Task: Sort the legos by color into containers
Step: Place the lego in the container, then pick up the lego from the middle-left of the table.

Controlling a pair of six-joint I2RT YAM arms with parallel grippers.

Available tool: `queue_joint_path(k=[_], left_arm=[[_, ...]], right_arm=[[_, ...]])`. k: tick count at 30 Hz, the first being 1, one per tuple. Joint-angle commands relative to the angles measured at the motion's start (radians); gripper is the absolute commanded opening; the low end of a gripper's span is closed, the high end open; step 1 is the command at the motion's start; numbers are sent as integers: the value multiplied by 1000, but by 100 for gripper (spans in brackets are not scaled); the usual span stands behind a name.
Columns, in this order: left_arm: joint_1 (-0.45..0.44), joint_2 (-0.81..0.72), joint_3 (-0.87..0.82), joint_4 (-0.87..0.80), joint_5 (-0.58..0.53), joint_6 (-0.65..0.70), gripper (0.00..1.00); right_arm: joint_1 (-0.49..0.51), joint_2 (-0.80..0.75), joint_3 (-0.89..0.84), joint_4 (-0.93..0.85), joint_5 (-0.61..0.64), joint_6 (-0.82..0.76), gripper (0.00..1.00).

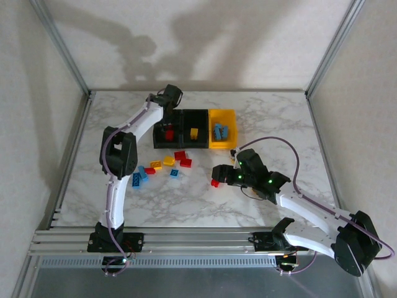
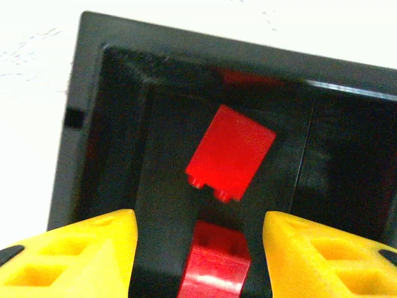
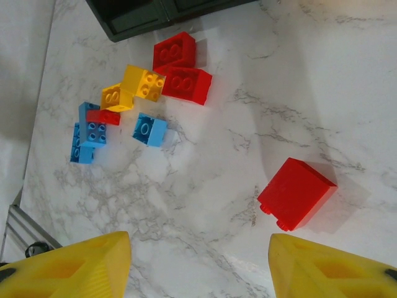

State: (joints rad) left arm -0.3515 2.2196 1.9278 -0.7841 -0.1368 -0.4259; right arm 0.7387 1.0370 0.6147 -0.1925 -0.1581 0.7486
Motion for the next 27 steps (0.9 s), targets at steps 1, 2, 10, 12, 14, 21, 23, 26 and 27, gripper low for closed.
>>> queue_joint_path(k=[1,2,10,12,14,21,23,26,27], left_arm=[[0,-159,-71,22,35,-1,55],[0,-201,-109,39,41,-3,55],[0,-576,-531,161,39,-40,57],[0,-655,-640,172,30,-55,57],[1,-737,-753,178,19,-77,56],[4,-945,-1004,148,-34,-130,54],[4,-963,-1038,140,-36,-140,53],[5,-976,-1086,139,-38,-159,52],[5,-981,-1100,139,-40,-165,52]], right_arm=[[7,-14,32,-48,44,3,61],[7,-8,44,-62,55,-2,61],[8,51,108,-84,64,-38,61],[7,68,116,-71,49,-41,60],[8,84,129,-55,30,-47,58],[8,143,203,-65,10,-88,57],[8,193,237,-86,7,-112,56],[8,245,253,-78,-6,-117,54],[8,249,250,-68,-13,-113,54]])
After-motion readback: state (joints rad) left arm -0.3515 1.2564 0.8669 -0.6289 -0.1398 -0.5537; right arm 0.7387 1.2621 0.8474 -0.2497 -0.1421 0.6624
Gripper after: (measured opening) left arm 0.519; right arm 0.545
